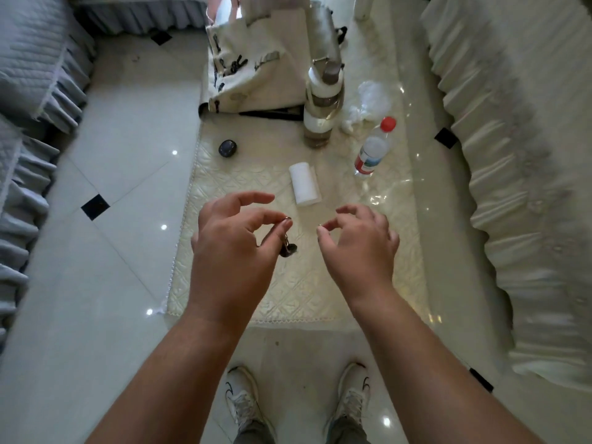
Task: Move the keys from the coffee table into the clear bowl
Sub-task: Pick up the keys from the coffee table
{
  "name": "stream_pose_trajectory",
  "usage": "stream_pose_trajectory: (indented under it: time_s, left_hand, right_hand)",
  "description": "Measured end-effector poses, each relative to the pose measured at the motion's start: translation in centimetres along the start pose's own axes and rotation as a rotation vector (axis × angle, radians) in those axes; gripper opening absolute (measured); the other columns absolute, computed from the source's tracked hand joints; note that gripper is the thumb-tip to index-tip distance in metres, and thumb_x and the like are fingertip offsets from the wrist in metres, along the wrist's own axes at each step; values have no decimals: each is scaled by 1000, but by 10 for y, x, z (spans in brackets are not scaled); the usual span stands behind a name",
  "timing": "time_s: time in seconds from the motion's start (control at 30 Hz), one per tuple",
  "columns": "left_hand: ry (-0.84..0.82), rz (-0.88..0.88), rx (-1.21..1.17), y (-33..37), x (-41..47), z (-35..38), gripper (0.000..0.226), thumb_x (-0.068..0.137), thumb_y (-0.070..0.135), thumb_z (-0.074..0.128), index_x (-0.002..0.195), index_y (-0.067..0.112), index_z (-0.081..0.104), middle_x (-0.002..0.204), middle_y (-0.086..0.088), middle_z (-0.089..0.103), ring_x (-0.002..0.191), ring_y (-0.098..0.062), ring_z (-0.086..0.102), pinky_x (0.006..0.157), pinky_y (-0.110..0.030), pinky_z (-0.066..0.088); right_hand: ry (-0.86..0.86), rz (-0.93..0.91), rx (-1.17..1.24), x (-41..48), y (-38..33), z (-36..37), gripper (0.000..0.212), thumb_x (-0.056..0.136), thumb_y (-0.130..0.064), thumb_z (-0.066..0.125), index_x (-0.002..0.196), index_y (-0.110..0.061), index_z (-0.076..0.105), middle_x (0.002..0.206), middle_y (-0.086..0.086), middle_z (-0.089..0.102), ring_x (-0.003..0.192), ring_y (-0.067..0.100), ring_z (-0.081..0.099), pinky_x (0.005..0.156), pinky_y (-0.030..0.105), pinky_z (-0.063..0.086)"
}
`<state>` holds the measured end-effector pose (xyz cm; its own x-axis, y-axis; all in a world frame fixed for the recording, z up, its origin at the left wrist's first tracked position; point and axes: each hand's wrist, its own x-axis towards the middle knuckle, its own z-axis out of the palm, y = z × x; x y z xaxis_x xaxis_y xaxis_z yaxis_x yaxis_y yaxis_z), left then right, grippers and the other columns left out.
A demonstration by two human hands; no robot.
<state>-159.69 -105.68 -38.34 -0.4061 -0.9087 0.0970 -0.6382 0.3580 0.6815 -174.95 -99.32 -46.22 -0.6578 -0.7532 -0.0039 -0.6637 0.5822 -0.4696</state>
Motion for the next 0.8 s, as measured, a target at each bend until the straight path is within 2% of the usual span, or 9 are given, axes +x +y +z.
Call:
stream_pose_trajectory:
  time_s: [0.1, 0.33, 0.47, 0.6, 0.7, 0.8]
  left_hand:
    - [29, 81, -9, 51, 9, -39, 18, 85, 37, 73, 99, 27, 76, 119, 12, 62, 122, -15, 45, 86, -49, 50]
    - [157, 239, -48, 172, 8, -144, 12, 83, 33, 75, 95, 29, 74, 115, 13, 64, 119, -15, 49, 95, -38, 46]
    - [193, 313, -77, 244, 0, -205, 12, 81, 31, 76, 93, 28, 76, 116, 13, 64, 119, -16, 50, 92, -41, 48]
    - [190, 382, -91, 301, -8, -250, 9, 79, 33, 77, 88, 32, 75, 116, 19, 62, 120, -17, 51, 95, -38, 46]
    - [134, 421, -118, 327, -14, -266, 7, 78, 35, 75, 85, 35, 74, 116, 24, 60, 120, -12, 49, 96, -29, 39]
    - [99, 448, -176, 334, -21, -277, 6, 78, 33, 77, 83, 34, 75, 116, 24, 61, 121, -9, 48, 99, -31, 39]
  right_hand:
    - [85, -68, 13, 11, -25, -82, 16, 86, -41, 63, 90, -29, 73, 120, -12, 60, 119, 18, 45, 88, 34, 25]
    - [310, -192, 69, -5, -68, -280, 8, 82, -39, 70, 85, -32, 72, 116, -16, 61, 112, 15, 50, 87, 35, 33]
    - [384, -223, 41, -23, -81, -377, 6, 81, -39, 71, 84, -35, 70, 116, -16, 61, 111, 14, 50, 83, 34, 32]
    - [402, -237, 47, -39, -93, -447, 6, 82, -40, 71, 84, -35, 70, 117, -15, 61, 111, 16, 52, 87, 39, 38]
    - [420, -236, 41, -54, -102, -480, 6, 82, -38, 71, 86, -33, 70, 118, -14, 60, 112, 15, 52, 87, 36, 34]
    - [431, -237, 17, -71, -116, -497, 6, 84, -37, 70, 88, -32, 71, 119, -13, 60, 114, 13, 51, 90, 37, 35]
